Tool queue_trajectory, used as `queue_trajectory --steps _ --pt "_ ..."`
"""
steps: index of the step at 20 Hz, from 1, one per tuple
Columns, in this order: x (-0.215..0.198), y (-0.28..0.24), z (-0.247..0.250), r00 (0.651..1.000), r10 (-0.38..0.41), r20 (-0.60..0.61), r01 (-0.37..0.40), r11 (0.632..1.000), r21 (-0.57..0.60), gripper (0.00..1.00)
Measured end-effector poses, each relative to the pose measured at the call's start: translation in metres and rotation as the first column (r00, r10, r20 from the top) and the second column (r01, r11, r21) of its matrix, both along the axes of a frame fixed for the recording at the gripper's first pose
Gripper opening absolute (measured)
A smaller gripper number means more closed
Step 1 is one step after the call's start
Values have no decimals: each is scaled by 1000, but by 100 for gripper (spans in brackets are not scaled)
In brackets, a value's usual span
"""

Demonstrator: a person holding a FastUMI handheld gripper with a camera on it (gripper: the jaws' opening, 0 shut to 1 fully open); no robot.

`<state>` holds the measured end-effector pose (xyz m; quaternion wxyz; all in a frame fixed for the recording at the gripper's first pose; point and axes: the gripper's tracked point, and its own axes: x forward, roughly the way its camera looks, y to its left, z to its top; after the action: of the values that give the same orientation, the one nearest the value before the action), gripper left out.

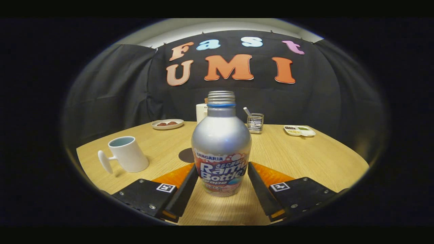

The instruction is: Take the bottle from table, then pour the juice into the cup, finally place the bottle on the coaster

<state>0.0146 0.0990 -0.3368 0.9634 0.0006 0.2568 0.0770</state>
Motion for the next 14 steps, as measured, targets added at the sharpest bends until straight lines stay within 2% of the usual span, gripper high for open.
queue_trajectory --steps 1,6,9,14 --pt "1 1 -1 1000 1 -4 -1 1000 2 80" --pt "-1 8 7 999 40 -6 -41 998 -39 78" --pt "4 8 16 998 63 18 -59 986 -155 78" --pt "15 9 28 993 106 47 -84 937 -340 77"
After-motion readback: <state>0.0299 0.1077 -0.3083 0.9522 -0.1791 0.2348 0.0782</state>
